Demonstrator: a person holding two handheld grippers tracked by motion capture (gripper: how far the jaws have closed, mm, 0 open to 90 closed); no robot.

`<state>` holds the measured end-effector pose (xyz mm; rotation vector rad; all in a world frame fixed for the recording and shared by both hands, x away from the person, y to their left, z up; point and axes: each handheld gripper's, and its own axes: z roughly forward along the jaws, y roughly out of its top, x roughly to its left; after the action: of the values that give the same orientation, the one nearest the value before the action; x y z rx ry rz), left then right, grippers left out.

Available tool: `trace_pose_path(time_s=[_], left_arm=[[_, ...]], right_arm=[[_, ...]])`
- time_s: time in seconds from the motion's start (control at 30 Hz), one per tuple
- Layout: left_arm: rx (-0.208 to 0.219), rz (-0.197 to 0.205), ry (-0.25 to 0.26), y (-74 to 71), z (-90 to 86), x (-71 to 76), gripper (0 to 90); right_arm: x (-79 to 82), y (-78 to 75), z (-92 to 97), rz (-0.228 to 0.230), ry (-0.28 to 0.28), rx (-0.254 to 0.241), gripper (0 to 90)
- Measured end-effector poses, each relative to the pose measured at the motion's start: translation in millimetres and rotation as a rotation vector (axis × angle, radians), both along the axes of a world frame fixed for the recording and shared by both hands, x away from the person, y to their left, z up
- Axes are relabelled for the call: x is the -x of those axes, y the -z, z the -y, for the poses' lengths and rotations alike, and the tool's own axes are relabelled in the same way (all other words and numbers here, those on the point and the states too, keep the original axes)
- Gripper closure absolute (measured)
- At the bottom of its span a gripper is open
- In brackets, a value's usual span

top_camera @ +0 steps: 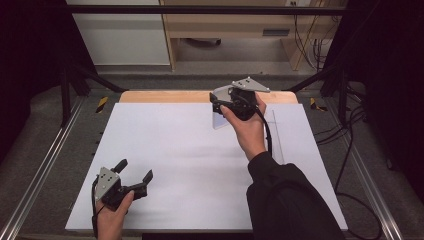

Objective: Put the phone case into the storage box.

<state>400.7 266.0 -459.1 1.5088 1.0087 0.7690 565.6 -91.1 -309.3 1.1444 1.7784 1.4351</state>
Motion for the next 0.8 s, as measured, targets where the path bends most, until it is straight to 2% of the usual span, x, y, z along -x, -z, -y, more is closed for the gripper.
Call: trace_pose_path(time_s=[0.23,0.33,0.5,0.8], left_arm=[[0.0,-0.002,0.005,0.7,-0.3,-0.2,2.0],[0.015,-0.007,0.006,1.8,0.1,-0.4,2.0],[0.014,-0.011,0.008,3.4,-0.1,-2.4,2.1],[0.011,-0.013,0.013,4.1,0.0,-2.6,2.2]], right_arm=[[-7.6,-2.3,16.7,0.012,0.046,0.017,17.6],[-8.6,-2.7,22.3,0.014,0.057,0.02,17.6],[-11.7,-3.7,39.2,0.019,0.102,0.032,17.6],[-20.8,-1.7,58.9,0.029,0.161,0.049,17.6]])
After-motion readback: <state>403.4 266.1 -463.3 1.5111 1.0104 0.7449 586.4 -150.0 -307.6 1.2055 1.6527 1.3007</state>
